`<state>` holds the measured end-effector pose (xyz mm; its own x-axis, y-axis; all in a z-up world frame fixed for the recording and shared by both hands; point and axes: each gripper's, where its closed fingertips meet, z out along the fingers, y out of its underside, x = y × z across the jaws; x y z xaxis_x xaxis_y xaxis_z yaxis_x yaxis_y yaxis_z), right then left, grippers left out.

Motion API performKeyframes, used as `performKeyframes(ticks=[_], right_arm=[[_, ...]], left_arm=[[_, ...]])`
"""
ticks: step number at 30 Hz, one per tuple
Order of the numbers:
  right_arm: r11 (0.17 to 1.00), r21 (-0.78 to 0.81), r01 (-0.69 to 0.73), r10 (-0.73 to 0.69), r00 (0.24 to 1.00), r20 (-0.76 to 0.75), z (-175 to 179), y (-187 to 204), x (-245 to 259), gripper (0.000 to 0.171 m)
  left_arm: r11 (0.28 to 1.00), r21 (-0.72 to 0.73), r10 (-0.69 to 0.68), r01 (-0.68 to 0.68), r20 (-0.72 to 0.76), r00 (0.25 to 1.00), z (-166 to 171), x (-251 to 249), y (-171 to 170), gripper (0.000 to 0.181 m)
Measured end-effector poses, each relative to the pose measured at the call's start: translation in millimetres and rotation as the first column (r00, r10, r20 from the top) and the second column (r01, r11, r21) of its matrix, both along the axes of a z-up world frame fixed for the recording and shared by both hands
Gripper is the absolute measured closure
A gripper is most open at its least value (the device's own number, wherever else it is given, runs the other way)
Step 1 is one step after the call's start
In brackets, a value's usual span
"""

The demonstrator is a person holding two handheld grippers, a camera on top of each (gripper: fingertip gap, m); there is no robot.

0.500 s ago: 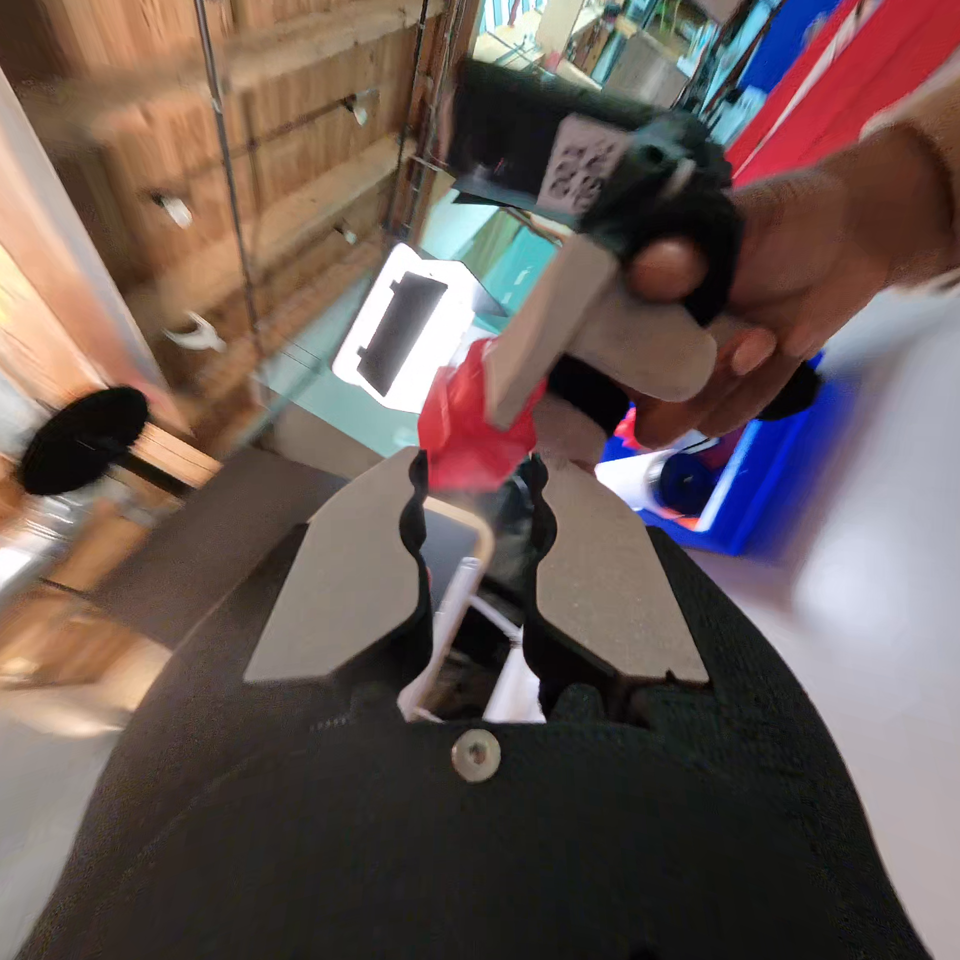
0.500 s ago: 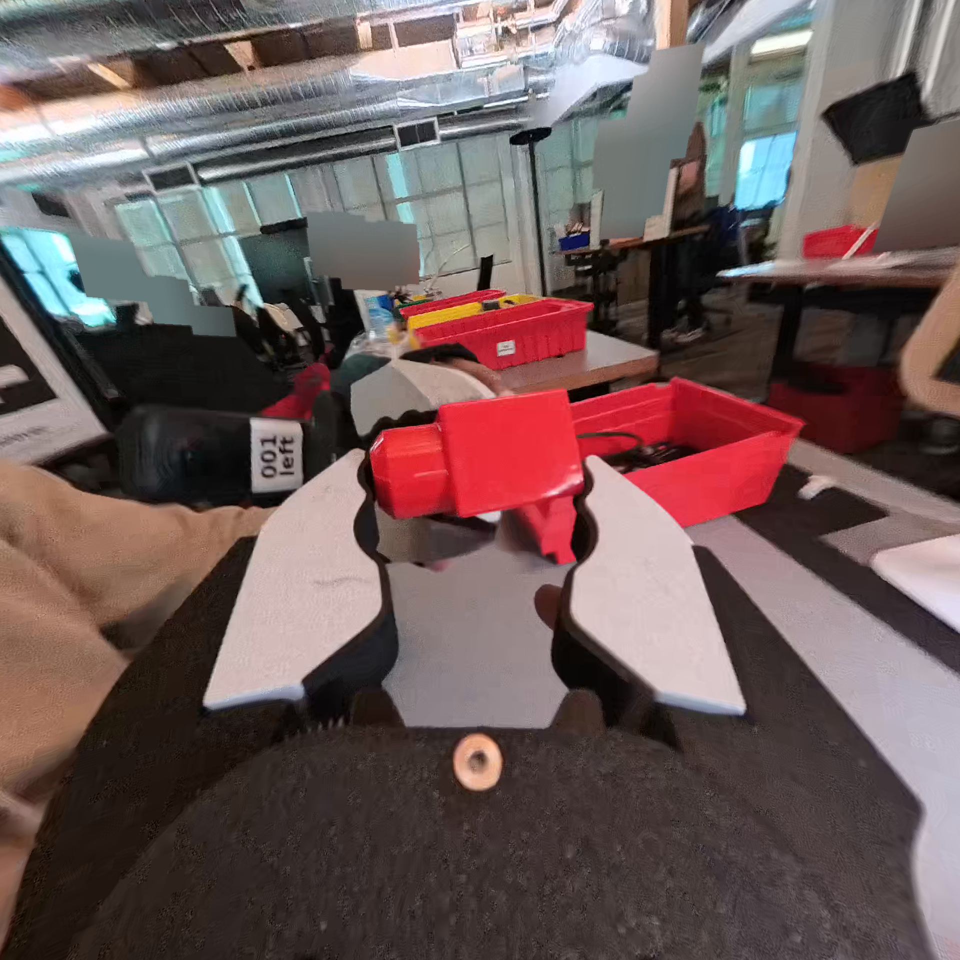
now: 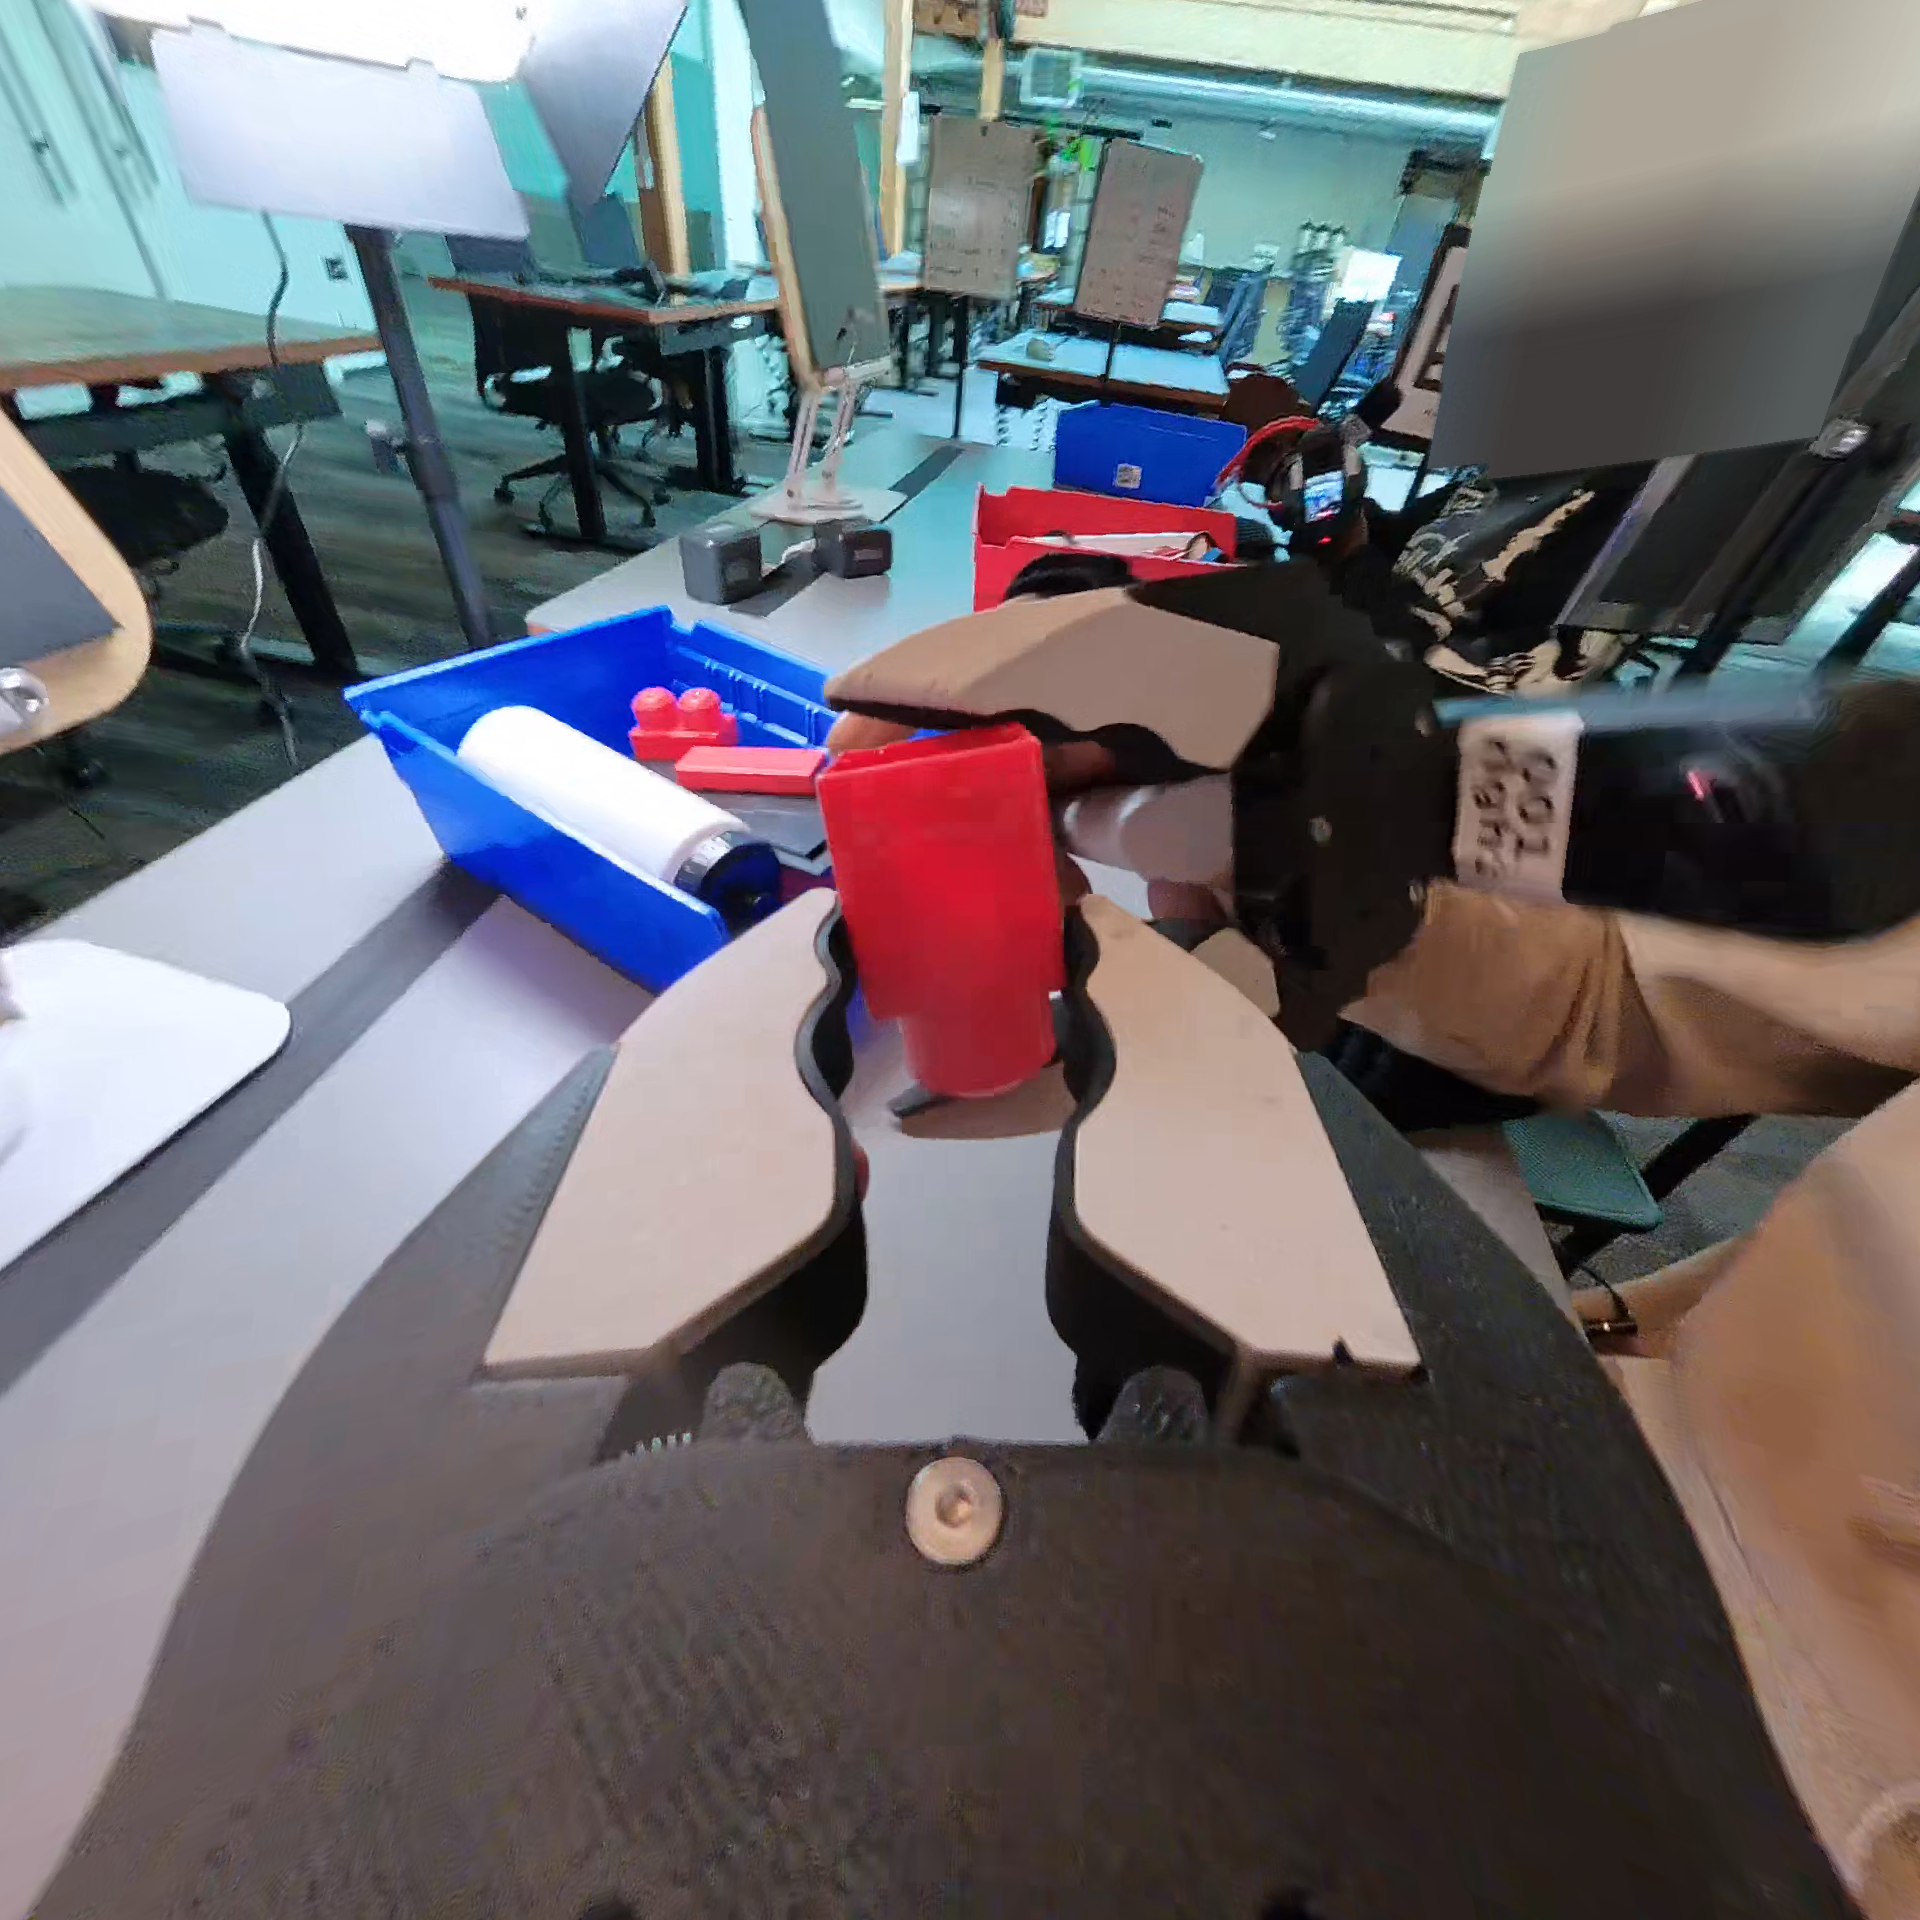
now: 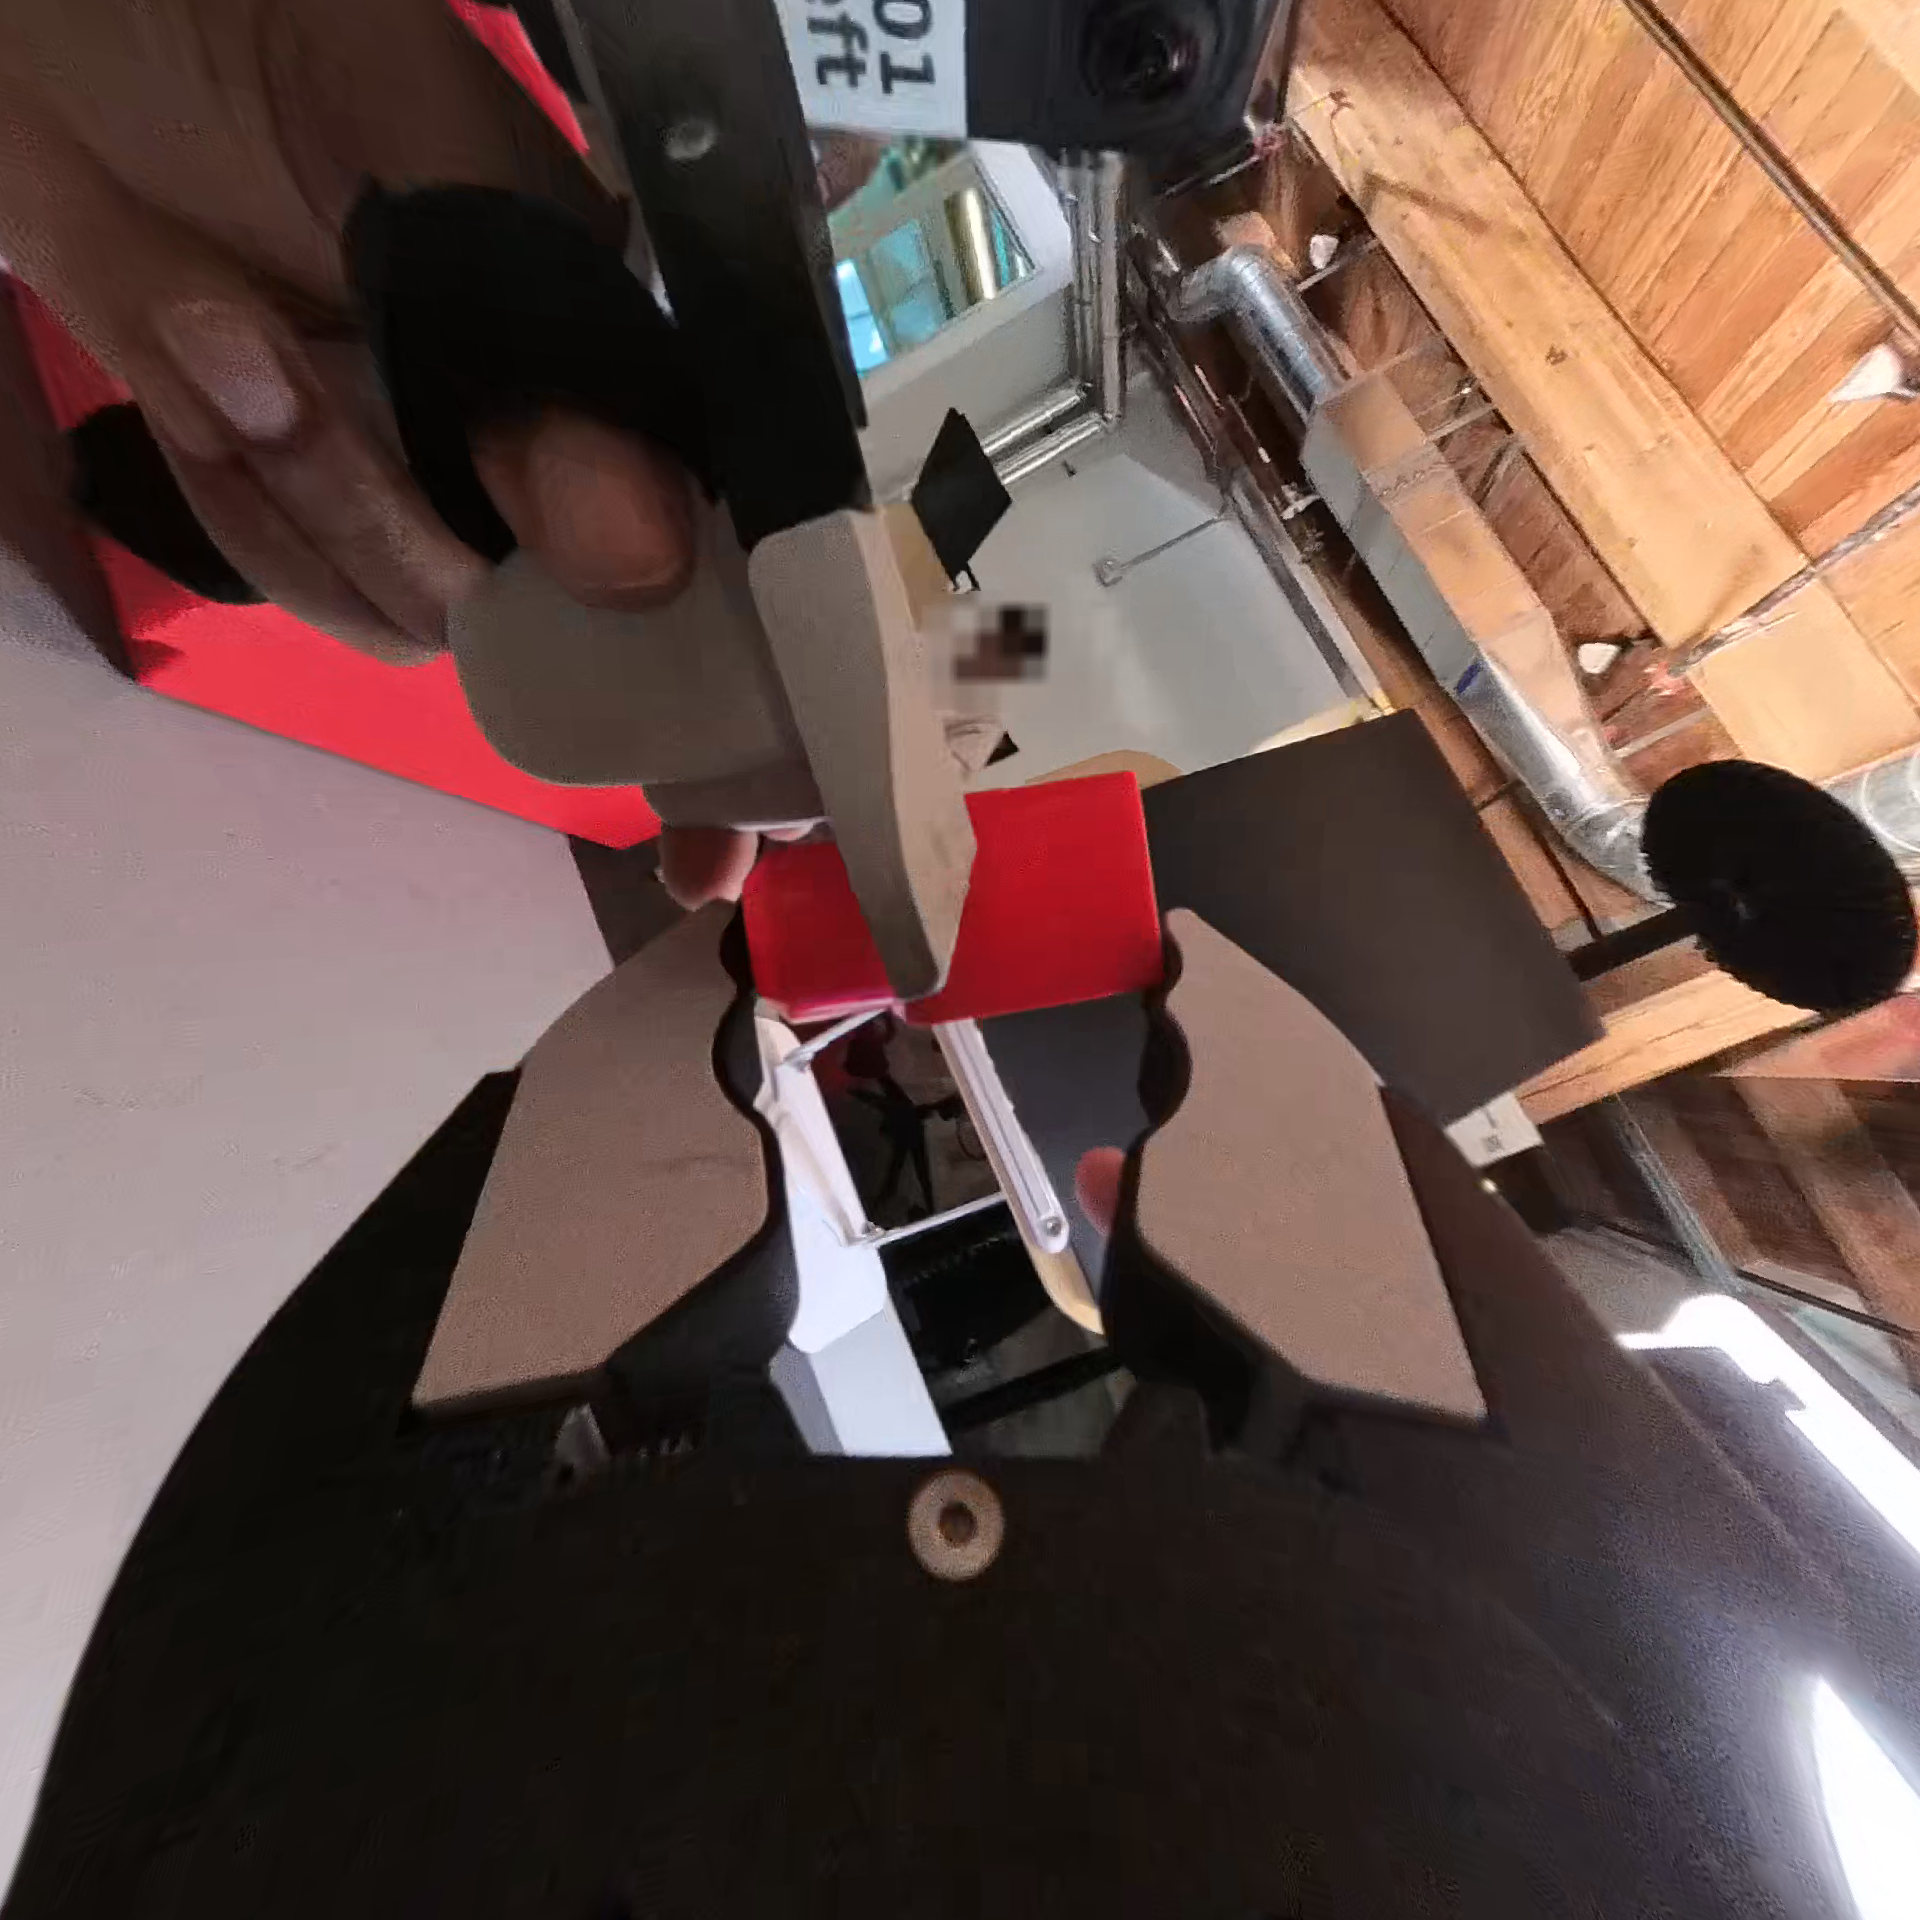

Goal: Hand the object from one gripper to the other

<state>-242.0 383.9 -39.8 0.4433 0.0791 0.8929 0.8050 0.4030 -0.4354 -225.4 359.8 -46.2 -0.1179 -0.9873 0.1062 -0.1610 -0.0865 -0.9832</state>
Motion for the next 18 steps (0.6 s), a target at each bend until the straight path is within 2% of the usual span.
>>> performKeyframes(ticks=[1, 3, 5, 6, 8, 10, 12, 14, 15, 16, 18], right_arm=[[0.998, -0.056, -0.036, 0.035, 0.999, -0.026, -2, -2, 0, 0.101], [0.957, -0.233, -0.172, 0.122, 0.969, -0.213, -2, -7, 1, 0.098], [0.827, -0.407, -0.389, 0.180, 0.867, -0.464, 1, -17, 2, 0.093], [0.735, -0.455, -0.503, 0.182, 0.792, -0.582, 3, -23, 3, 0.093], [0.585, -0.453, -0.673, 0.138, 0.632, -0.762, 12, -29, 4, 0.098], [0.510, -0.418, -0.752, 0.094, 0.532, -0.842, 18, -31, 4, 0.104], [0.512, -0.427, -0.745, 0.039, 0.517, -0.855, 16, -26, 6, 0.117], [0.473, -0.479, -0.739, -0.016, 0.537, -0.843, 7, -26, 2, 0.131], [0.457, -0.472, -0.754, -0.017, 0.523, -0.852, 6, -28, 0, 0.143], [0.470, -0.468, -0.749, -0.041, 0.511, -0.859, 5, -24, 2, 0.156], [0.524, -0.513, -0.680, -0.068, 0.568, -0.821, -3, -14, 8, 0.170]], left_arm=[[1.000, 0.018, -0.020, 0.019, 0.023, 1.000, 3, -3, 0, 0.143], [0.994, 0.107, -0.039, 0.027, 0.108, 0.993, 14, -11, 1, 0.143], [0.952, 0.302, 0.009, -0.058, 0.161, 0.987, 18, -17, 10, 0.143], [0.904, 0.413, 0.033, -0.108, 0.184, 0.982, 18, -19, 13, 0.143], [0.773, 0.602, 0.078, -0.202, 0.227, 0.971, 18, -19, 15, 0.143], [0.633, 0.730, 0.115, -0.258, 0.241, 0.964, 13, -14, 15, 0.143], [0.488, 0.825, 0.141, -0.285, 0.248, 0.959, 8, -9, 14, 0.143], [0.363, 0.885, 0.145, -0.291, 0.255, 0.956, 4, -5, 9, 0.143], [0.304, 0.906, 0.150, -0.294, 0.260, 0.954, 4, -4, 8, 0.143], [0.249, 0.921, 0.151, -0.300, 0.268, 0.951, 4, -3, 6, 0.144], [0.190, 0.936, 0.168, -0.296, 0.266, 0.949, 3, -2, 6, 0.145]])
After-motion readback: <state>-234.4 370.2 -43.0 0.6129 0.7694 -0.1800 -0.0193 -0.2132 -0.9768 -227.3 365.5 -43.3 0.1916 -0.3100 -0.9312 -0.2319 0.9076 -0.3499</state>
